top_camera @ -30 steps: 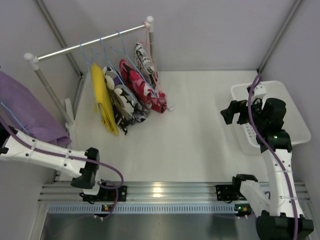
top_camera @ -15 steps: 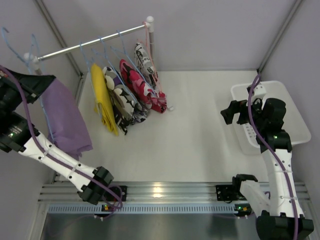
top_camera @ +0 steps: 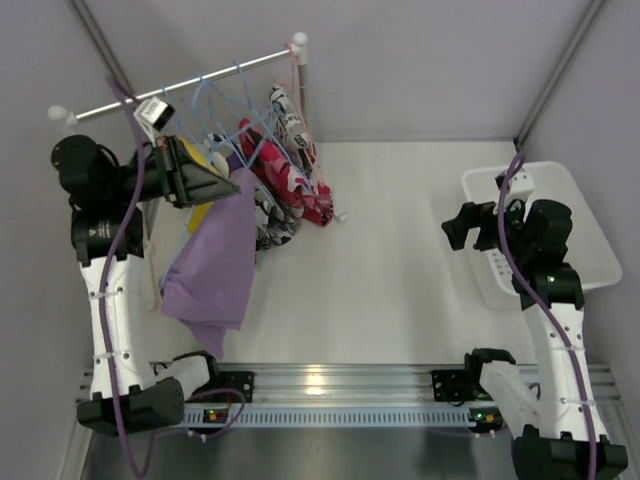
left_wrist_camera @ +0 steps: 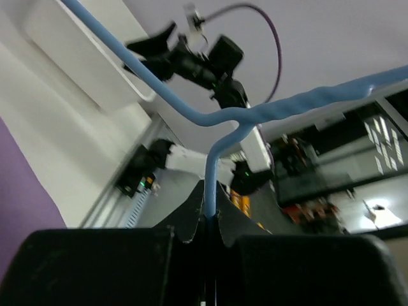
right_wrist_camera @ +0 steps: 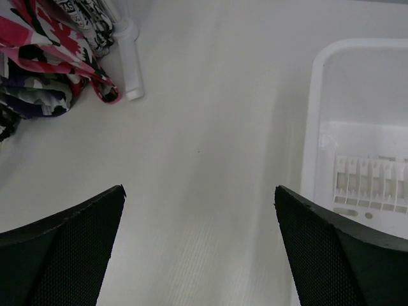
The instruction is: Remove the trousers from the hanger
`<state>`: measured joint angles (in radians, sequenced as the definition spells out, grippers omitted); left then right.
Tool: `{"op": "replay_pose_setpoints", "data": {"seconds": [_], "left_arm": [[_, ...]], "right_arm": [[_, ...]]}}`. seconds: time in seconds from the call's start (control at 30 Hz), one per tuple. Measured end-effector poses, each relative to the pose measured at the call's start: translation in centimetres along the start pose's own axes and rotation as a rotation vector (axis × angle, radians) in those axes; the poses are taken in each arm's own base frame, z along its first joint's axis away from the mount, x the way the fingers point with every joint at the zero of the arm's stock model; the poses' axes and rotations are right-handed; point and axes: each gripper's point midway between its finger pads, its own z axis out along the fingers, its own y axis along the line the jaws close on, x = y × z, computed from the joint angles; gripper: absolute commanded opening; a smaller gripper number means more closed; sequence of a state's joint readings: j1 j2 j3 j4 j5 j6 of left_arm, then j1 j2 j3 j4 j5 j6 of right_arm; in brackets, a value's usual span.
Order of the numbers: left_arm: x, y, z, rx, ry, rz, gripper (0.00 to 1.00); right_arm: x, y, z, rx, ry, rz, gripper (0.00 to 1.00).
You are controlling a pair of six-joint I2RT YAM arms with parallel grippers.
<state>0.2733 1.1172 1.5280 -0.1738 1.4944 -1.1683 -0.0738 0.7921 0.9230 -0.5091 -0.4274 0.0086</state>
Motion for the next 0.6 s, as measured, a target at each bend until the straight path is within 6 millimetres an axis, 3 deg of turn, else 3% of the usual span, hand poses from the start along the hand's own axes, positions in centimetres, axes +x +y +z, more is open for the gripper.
{"op": "replay_pose_setpoints", "data": {"seconds": [0.23,0.33,0.43,0.6], "left_arm": [[7.3,-1.9,5.4,0.229,0.365,-0.135,0.0],[9.1,-2.2,7.1,0.277,0.452,-0.156,0.0],[9.6,-1.3,9.0,0.275,0.483,-0.179,0.0],[7.7,1.0,13.5,0.191,0.45,-0.176,0.0]], "right_arm": [[0.5,0.0,0.0,0.006,0.009,0.012,1.0],[0.5,-0.1,0.0,0.012,0.01,0.012,1.0],[0.5,-0.2,-0.1,0.02,0.008,0.011,0.99],[0.4,-0.3,-0.3,0.033,0.002,0.008,0.99]]}}
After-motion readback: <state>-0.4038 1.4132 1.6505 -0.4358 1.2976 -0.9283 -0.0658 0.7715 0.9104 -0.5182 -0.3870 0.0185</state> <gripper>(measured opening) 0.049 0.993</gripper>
